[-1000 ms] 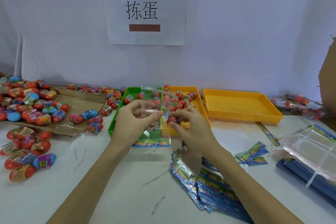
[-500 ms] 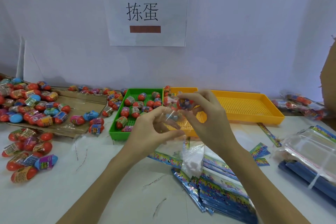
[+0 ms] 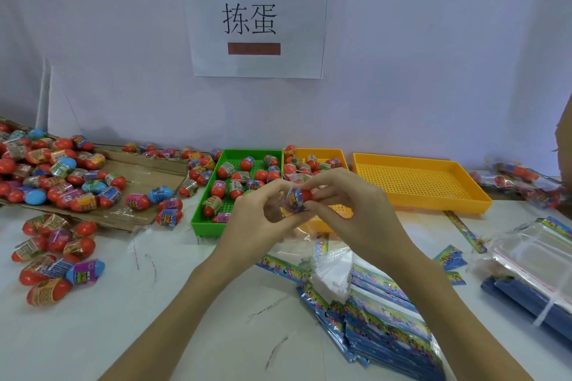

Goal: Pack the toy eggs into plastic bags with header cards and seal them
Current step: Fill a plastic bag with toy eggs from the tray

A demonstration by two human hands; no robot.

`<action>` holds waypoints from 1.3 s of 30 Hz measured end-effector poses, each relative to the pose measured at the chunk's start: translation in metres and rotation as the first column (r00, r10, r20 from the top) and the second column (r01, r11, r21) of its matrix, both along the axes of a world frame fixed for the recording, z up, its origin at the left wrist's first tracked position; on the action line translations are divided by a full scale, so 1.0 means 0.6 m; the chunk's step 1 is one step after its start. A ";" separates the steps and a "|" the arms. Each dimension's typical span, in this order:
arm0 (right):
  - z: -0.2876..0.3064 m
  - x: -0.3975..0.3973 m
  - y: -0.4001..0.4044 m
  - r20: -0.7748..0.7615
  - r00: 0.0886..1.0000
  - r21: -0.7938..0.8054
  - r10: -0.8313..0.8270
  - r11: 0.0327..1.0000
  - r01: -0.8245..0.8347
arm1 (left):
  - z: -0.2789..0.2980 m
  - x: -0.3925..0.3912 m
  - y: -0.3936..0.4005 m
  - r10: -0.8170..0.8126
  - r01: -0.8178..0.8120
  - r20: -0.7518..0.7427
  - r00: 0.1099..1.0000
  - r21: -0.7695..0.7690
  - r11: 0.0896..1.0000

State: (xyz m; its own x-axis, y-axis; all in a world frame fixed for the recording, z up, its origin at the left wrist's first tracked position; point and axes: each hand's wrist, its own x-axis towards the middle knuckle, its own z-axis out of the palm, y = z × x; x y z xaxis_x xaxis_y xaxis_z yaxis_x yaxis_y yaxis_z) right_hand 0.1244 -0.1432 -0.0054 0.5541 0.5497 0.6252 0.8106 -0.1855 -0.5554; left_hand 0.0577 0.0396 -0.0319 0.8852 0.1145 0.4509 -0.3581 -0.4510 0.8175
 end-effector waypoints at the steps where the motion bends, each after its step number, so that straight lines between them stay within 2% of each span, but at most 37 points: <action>1: -0.001 0.000 0.002 -0.007 1.000 -0.016 0.006 1.000 -0.006 | 0.000 -0.001 0.000 0.006 -0.007 0.015 1.000 0.036 0.999; 4: -0.005 -0.002 0.006 -0.012 1.000 -0.027 0.019 0.999 -0.019 | -0.003 -0.001 -0.002 0.013 -0.016 0.032 0.999 0.091 0.996; 11: -0.019 -0.019 0.021 0.034 0.999 -0.065 0.042 0.997 -0.040 | -0.012 0.004 0.005 0.000 0.000 0.012 1.000 0.059 0.998; 15: -0.034 -0.038 0.035 -0.159 0.978 -0.051 0.136 0.988 -0.146 | -0.016 0.007 0.012 0.003 -0.002 -0.020 1.000 0.041 0.999; 17: -0.041 -0.042 0.041 -0.181 0.974 -0.074 0.135 0.986 -0.150 | -0.016 0.007 0.013 0.008 -0.007 -0.043 0.999 0.036 0.999; 19: -0.038 -0.040 0.042 -0.151 0.978 -0.024 0.145 0.988 -0.150 | -0.016 0.008 0.015 0.028 -0.027 -0.034 0.999 0.027 0.999; 21: -0.030 -0.032 0.038 -0.119 0.984 0.108 0.136 0.987 -0.123 | -0.011 0.009 0.019 0.081 -0.080 -0.009 0.997 0.023 0.996; 24: -0.029 -0.007 0.030 -0.102 0.995 0.250 0.018 0.968 0.008 | -0.003 0.009 0.028 0.170 -0.171 -0.032 0.985 -0.051 0.984; 26: -0.038 0.011 0.025 -0.120 0.988 0.178 -0.098 0.977 0.118 | 0.000 0.010 0.034 0.204 -0.213 -0.076 0.976 -0.142 0.967; 28: -0.055 0.029 0.023 -0.085 0.975 -0.068 -0.206 0.977 0.200 | 0.002 0.010 0.037 0.202 -0.230 -0.132 0.970 -0.261 0.937; 30: -0.071 0.040 0.025 -0.012 0.967 -0.350 -0.254 0.907 0.234 | 0.003 0.010 0.039 0.169 -0.222 -0.173 0.970 -0.360 0.906; 32: -0.077 0.044 0.030 0.062 0.959 -0.492 -0.278 0.827 0.272 | 0.003 0.014 0.040 0.167 -0.235 -0.200 0.965 -0.387 0.892; 34: -0.078 0.043 0.035 0.070 0.952 -0.495 -0.297 0.819 0.291 | 0.004 0.017 0.038 0.177 -0.250 -0.218 0.960 -0.375 0.893; 39: -0.080 0.047 0.031 -0.037 0.932 -0.287 -0.362 0.897 0.337 | -0.001 0.021 0.037 0.105 -0.197 -0.260 0.960 -0.361 0.912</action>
